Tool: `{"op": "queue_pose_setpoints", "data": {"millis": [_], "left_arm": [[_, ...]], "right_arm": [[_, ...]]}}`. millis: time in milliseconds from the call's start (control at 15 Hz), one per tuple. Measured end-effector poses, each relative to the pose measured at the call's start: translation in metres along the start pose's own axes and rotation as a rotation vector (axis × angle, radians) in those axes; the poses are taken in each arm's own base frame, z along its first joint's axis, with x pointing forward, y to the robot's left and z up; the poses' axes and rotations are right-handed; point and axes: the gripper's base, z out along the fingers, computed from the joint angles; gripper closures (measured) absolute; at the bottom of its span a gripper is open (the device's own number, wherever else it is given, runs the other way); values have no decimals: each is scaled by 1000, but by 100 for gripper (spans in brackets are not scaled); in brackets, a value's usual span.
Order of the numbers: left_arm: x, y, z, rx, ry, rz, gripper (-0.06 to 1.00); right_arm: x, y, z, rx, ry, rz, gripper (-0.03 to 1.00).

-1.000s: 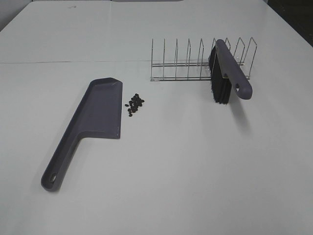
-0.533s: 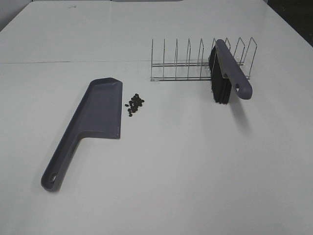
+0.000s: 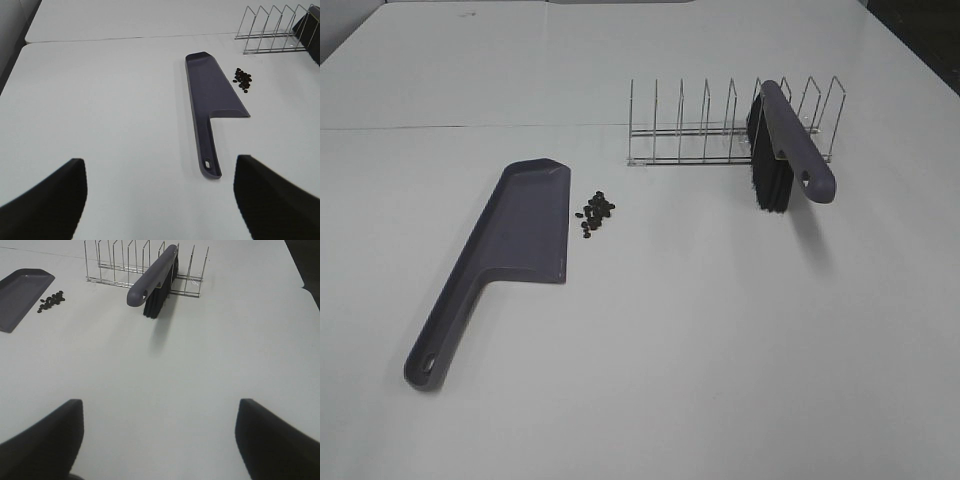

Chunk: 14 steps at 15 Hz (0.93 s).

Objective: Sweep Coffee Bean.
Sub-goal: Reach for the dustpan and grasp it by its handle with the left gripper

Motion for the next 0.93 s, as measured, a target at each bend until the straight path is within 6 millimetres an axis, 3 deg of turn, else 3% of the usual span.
{"op": "queue_pose_setpoints", "data": {"millis": [933], "left_arm": [[0,0,0,0,0,0,19]], "right_arm": [[0,0,0,0,0,0,23]]}}
